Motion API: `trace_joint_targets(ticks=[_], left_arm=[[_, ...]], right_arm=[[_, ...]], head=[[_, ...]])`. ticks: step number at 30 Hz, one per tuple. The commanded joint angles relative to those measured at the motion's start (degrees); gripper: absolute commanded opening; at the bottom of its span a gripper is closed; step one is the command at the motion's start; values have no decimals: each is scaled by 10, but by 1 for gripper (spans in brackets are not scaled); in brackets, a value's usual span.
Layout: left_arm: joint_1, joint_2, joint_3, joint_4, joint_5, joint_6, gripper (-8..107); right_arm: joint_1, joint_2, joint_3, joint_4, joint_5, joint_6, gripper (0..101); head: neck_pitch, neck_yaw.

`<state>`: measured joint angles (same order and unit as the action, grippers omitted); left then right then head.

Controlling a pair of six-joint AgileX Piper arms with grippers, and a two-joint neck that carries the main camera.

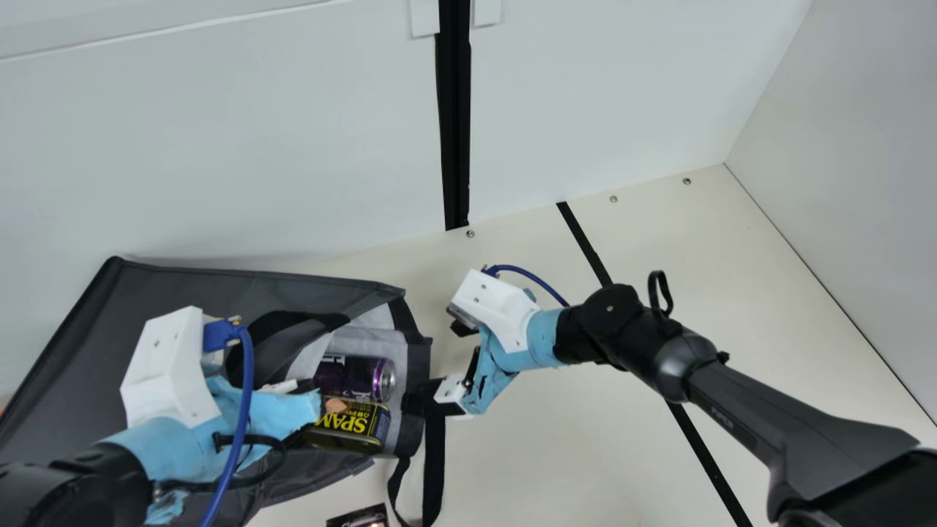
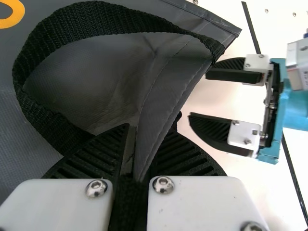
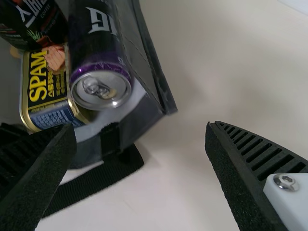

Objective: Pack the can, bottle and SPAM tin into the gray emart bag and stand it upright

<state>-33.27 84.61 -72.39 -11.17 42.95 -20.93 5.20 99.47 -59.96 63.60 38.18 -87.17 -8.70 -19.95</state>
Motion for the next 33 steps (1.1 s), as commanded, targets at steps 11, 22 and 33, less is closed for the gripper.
trace_joint_targets(ticks=[11,22,33], left_arm=[[0,0,0,0,0,0,-8],[0,0,0,0,0,0,-8],[0,0,0,0,0,0,-8]], right_arm=[[33,55,-35,52,5,-35,95],[58,100,-64,90,5,-71,95],[63,123,-80,104,10,-90,95]], head=[[-13,0],[-13,0],[-13,0]])
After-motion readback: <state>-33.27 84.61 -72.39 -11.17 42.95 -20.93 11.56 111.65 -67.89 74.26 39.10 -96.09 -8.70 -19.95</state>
